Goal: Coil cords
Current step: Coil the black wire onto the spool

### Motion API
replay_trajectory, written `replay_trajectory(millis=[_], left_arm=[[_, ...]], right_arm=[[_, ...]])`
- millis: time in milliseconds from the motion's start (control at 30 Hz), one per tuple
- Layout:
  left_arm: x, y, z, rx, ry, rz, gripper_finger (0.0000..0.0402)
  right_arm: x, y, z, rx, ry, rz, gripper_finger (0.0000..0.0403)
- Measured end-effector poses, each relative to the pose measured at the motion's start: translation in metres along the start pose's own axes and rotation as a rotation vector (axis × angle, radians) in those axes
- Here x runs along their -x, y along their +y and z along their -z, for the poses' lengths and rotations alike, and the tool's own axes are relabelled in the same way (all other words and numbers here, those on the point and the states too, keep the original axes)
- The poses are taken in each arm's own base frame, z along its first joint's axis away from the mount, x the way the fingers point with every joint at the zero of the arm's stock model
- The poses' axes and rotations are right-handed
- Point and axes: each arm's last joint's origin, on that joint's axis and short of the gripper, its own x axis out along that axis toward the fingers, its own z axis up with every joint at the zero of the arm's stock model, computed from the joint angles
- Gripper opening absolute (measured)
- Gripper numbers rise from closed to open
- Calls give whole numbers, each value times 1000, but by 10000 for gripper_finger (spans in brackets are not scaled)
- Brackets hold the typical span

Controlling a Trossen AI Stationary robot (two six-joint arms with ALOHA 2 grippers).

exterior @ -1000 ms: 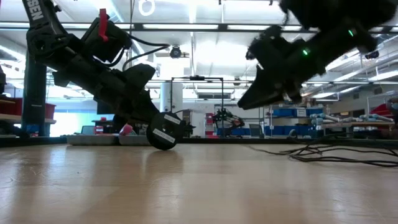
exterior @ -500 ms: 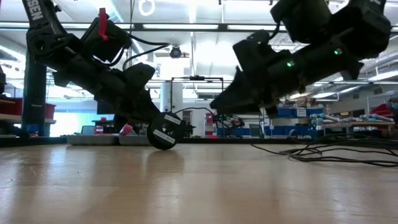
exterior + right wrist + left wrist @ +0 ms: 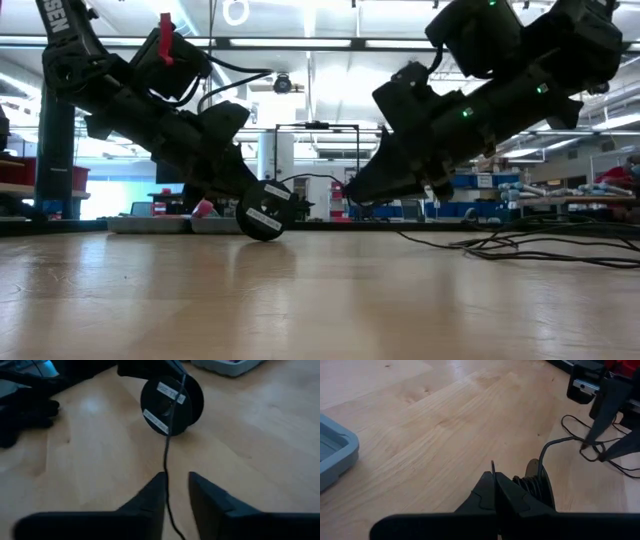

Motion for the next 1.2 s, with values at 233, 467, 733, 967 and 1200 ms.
replay_trajectory(millis=[233,467,733,967,1200], left_arm=[[0,-1,-2,10,-24,17,0],[1,-8,-11,39,-94,124,0],[3,-13,-20,86,-181,175,0],[3,-14,-23,120,-208,170,0],[1,-9,-16,118,-149,77,0]], right_arm=[[1,-1,2,-7,-5,36,3],[-2,-9,4,-62,43,85,1],[-5,1,0,-100,57,68,1],[-59,28,-3,7,114,-1,0],[-87,45,-35,153,105,-104,0]])
